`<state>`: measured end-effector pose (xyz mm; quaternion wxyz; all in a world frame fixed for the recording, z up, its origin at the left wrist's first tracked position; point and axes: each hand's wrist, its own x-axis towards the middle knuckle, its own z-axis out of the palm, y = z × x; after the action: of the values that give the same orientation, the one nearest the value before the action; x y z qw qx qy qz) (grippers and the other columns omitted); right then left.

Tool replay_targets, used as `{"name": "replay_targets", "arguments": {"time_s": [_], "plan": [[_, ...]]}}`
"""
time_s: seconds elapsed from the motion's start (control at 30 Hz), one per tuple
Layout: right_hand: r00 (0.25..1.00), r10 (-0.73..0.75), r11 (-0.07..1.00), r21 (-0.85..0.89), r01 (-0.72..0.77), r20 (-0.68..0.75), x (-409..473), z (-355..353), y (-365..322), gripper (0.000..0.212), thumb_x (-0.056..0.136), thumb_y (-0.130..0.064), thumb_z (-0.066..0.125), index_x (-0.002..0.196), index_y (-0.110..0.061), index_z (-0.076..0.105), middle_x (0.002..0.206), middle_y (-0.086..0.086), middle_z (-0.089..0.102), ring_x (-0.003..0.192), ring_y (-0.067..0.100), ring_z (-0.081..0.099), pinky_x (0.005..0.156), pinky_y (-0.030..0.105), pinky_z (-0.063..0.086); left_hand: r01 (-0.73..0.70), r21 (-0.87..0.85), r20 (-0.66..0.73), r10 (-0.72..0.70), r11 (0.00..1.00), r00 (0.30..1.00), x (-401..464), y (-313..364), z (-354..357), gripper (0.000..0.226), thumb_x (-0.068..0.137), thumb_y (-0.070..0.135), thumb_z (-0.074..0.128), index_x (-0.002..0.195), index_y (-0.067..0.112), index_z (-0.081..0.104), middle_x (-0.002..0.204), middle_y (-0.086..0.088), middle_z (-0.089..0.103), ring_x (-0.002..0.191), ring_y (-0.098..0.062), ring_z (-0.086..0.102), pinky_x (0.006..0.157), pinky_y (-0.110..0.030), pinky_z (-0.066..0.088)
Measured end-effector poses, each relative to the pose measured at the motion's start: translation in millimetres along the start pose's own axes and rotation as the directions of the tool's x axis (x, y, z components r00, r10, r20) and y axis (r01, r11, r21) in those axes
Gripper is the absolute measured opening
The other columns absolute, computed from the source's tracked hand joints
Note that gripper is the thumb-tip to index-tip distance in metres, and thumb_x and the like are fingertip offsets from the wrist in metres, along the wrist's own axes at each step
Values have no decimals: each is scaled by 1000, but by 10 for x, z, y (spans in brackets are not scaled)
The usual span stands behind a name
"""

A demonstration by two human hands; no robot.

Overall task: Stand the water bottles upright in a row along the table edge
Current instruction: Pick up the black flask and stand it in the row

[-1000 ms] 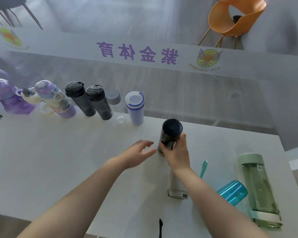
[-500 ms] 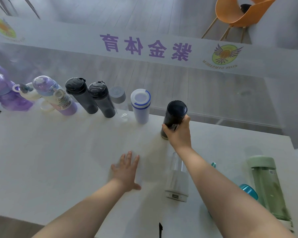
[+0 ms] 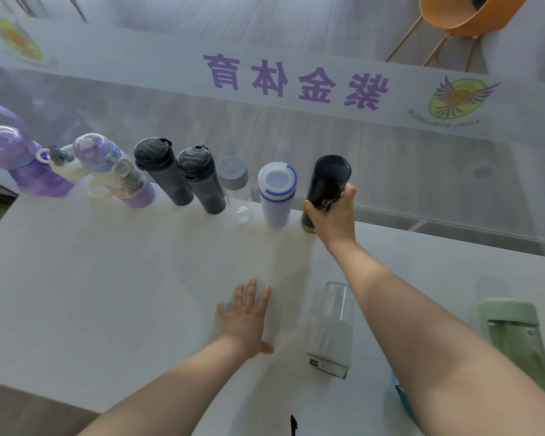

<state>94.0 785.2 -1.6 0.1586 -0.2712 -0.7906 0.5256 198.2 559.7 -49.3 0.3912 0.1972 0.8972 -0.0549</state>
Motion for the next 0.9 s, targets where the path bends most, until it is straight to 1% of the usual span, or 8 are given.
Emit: {"name": "replay_targets", "arguments": {"time_s": [0.17,0.33,0.4,0.5,0.67,0.73,0.83,0.9], "plan": [[999,17,1000,-3,-17,-28,35,59,-19,65,69,-26,78,116,-21,33,115,3,50,94,16,54,77,27,42,-3,-11,9,3,1000,1000,-9,10,-13,124,75,57,72,151,28,-22,157,-6,-34,146,-32,-24,111,-69,10],[999,35,999,-29,-36,-28,36,46,-26,61,68,-29,79,108,-19,34,113,6,50,98,23,56,81,35,48,1,-31,18,0,1000,1000,-21,11,-24,124,75,55,73,150,28,-22,156,-5,-35,146,-32,-25,112,-70,9],[997,73,995,-70,-73,3,6,24,10,69,67,-34,80,117,-16,35,119,7,49,104,24,55,86,39,49,3,-25,20,-3,1000,1000,-22,11,-28,124,75,55,73,150,29,-22,156,-5,-35,146,-32,-25,112,-69,10],[991,126,986,-112,-120,51,-108,-56,115,86,69,-43,78,135,-22,27,134,4,45,118,21,50,93,40,47,10,-21,18,-9,1000,1000,-16,14,-31,125,75,55,73,150,29,-22,156,-4,-35,146,-31,-25,112,-69,10],[993,30,999,-34,-27,117,-191,-225,213,84,81,-28,72,147,-31,20,151,-7,35,132,17,40,104,36,39,10,-18,10,-10,1000,1000,-11,7,-19,125,74,57,73,150,29,-23,156,-4,-36,147,-31,-24,112,-69,11],[991,12,1000,7,-13,135,-138,-245,144,82,81,-26,73,146,-33,22,149,-8,37,129,13,41,102,32,39,10,-21,10,-9,1000,1000,-18,6,-21,126,74,57,74,150,29,-22,157,-4,-35,147,-31,-24,113,-68,11],[990,-22,999,38,17,142,-47,-213,34,75,78,-21,75,139,-27,32,136,-7,48,114,5,46,93,23,37,8,-25,8,-8,1000,1000,-20,5,-25,126,73,57,74,150,29,-22,157,-4,-34,147,-31,-24,113,-68,11],[993,-6,999,39,2,115,-15,-188,-5,69,76,-21,78,130,-24,35,124,-5,52,106,9,52,86,23,39,10,-28,8,-10,1000,1000,-16,3,-27,126,73,57,74,150,29,-21,157,-4,-34,147,-31,-23,113,-68,12]]}}
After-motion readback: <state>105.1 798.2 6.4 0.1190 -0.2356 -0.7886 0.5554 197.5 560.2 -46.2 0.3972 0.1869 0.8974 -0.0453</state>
